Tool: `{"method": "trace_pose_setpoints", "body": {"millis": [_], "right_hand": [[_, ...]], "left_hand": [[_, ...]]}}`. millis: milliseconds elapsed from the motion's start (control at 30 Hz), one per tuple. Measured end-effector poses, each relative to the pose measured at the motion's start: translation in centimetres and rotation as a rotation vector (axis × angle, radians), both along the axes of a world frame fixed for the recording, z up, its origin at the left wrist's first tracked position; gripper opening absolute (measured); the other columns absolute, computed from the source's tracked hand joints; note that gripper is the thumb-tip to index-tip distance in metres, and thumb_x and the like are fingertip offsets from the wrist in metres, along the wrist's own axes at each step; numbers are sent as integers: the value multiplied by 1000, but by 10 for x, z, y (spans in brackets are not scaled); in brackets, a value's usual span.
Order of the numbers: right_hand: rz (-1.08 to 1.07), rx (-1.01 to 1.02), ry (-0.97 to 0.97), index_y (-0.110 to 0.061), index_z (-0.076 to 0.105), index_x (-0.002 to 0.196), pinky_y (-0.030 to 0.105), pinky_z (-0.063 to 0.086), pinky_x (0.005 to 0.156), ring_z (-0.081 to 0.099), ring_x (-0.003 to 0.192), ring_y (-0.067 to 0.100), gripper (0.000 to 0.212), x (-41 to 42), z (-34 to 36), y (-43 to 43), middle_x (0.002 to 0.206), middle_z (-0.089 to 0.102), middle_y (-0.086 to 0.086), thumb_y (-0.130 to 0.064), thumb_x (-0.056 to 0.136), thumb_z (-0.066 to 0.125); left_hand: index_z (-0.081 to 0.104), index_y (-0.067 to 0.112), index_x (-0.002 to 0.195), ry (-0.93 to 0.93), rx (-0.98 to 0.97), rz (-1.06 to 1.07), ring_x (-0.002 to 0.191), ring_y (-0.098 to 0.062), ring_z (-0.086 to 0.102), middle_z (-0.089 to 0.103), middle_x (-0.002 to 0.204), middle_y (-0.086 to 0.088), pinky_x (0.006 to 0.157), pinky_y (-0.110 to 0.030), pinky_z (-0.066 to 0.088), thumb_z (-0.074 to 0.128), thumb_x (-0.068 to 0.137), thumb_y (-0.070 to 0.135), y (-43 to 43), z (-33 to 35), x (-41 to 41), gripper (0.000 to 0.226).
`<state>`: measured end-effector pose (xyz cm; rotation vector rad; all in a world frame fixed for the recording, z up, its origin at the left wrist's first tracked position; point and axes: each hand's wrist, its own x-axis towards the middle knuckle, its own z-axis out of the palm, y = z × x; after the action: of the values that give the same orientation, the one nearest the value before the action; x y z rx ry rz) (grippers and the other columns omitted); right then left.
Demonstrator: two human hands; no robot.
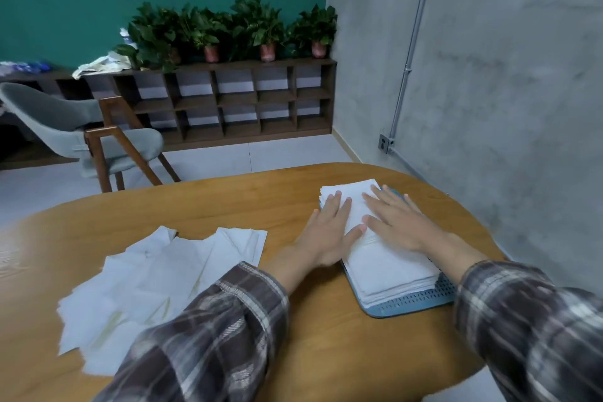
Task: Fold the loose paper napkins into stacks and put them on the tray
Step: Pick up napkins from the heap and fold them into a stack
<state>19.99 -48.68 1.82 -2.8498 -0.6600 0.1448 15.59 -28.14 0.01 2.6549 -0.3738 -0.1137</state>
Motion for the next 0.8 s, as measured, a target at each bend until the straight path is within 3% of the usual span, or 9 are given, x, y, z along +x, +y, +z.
{"method": "trace_pose_setpoints", "body": {"millis": [167,367,567,733,800], "right_hand": [[48,-11,-66,-26,20,168,45,2,132,-4,163,20,61,-13,19,29,177,3,0,-45,113,37],[134,57,-75,-24,30,165,35,7,129,5,163,19,59,-36,18,96,176,15,1,-42,111,46],[241,68,-26,-25,28,166,34,8,129,5,163,15,59,-67,0,178,176,15,-4,-41,112,44],[305,206,38,-29,33,164,37,14,130,11,161,10,56,-91,-27,237,173,22,-11,-36,110,49],[335,305,59,-31,38,161,29,15,128,17,159,8,55,-102,-40,255,170,28,-13,-34,109,54]], "left_hand": [[9,21,169,-96,-11,49,163,-16,-1,0,177,0,130,-38,10,42,108,59,40,20,-22,80],[15,18,168,-88,4,139,163,-18,2,6,177,-3,130,-38,13,49,108,48,109,25,-52,75],[27,17,165,-93,93,232,161,-25,16,18,174,-7,125,-39,26,52,108,43,201,8,-102,67],[56,21,147,-242,185,304,138,-27,48,51,152,-2,109,-41,41,64,96,55,262,-7,-148,62],[63,24,138,-285,181,333,127,-23,53,57,140,2,103,-41,42,60,86,69,276,-17,-165,68]]}}
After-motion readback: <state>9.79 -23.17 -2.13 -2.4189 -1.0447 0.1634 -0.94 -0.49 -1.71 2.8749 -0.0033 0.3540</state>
